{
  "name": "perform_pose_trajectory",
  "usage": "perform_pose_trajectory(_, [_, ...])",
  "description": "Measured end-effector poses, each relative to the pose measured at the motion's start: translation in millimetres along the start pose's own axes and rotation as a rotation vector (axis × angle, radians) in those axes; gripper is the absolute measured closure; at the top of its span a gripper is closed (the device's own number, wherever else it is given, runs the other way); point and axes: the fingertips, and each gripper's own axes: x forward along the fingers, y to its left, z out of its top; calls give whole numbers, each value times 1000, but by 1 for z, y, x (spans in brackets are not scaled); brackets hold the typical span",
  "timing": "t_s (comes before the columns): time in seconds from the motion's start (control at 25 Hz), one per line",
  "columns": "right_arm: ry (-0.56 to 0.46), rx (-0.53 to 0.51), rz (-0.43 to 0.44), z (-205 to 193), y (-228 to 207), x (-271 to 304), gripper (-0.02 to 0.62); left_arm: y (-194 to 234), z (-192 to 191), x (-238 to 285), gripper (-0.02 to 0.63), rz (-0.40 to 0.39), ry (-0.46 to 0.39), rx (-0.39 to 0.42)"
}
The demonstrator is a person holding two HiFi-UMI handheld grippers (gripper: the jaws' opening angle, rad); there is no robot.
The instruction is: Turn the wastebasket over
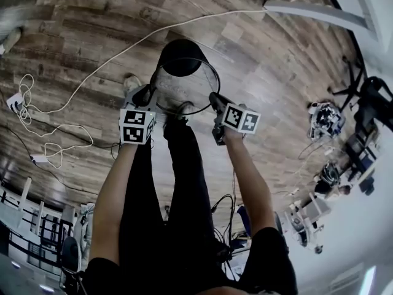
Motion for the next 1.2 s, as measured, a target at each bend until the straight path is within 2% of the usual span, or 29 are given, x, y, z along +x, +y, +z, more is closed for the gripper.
perform_pose_trajectory(0.04, [11,4,4,-3,1,3,540,5,-4,1,523,10,10,-12])
perform_pose_trajectory(0.2, [65,25,-3,-17,-4,22,538,20,-26,9,531,-8,70,-76])
perform_pose_trajectory(0.56, [207,110,-47,-56,-30,97,540,60,-80,46,535,-25,207,-153])
perform_pose_trajectory(0.84, [228,107,-80,-67,-41,146,540,93,-109,77,537,6,228,-176])
perform_pose_trajectory(1.2, [223,129,-96,-67,-54,174,540,109,-113,104,541,3,244,-178])
